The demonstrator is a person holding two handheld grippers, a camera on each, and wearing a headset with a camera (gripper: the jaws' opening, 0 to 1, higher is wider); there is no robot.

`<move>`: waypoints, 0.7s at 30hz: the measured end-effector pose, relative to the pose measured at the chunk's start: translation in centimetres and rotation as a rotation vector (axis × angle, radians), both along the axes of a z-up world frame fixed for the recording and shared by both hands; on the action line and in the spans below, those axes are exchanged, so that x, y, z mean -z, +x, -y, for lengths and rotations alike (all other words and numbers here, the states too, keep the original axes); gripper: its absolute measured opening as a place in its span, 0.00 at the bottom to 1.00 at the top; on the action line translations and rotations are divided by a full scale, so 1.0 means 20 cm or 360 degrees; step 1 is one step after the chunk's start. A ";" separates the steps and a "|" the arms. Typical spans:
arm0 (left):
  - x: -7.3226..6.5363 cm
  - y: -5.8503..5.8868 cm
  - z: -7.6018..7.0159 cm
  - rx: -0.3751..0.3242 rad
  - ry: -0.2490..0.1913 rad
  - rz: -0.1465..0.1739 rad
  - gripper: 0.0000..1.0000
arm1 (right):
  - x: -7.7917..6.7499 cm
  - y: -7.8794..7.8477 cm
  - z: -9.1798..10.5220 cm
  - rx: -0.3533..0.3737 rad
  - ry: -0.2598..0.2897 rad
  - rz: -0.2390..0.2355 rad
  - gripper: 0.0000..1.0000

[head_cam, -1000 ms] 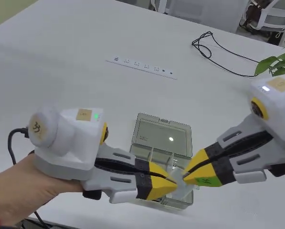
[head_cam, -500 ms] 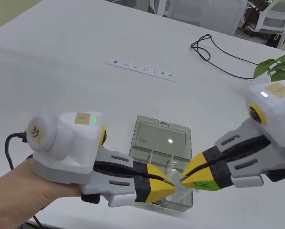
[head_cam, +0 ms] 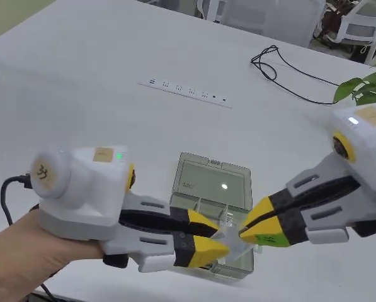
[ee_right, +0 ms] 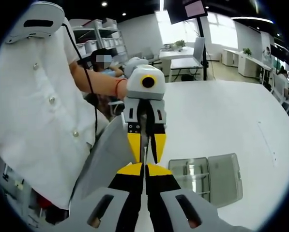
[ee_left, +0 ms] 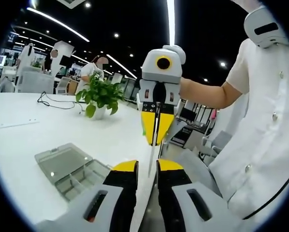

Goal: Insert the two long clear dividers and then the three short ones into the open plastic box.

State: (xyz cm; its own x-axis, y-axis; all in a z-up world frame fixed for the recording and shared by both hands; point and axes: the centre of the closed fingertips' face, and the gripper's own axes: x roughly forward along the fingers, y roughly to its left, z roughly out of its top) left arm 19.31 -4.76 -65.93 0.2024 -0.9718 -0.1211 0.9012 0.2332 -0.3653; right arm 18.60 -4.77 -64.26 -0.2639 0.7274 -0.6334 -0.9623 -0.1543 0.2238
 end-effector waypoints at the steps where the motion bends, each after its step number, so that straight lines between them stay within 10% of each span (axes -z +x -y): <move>1: 0.00 0.00 -0.01 -0.0008 0.0000 -0.0005 0.14 | 0.00 0.01 0.00 0.0006 0.0003 0.0000 0.03; 21: 0.08 0.08 -0.20 -0.0242 0.0106 -0.0012 0.50 | 0.02 0.15 0.05 0.0151 -0.0015 0.0090 0.03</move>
State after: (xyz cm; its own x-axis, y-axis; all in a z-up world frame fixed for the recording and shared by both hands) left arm 21.00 -0.74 -67.60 0.3456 -0.9197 -0.1865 0.8510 0.3909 -0.3508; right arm 21.50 -5.71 -64.66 -0.1579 0.7414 -0.6522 -0.9837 -0.0603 0.1696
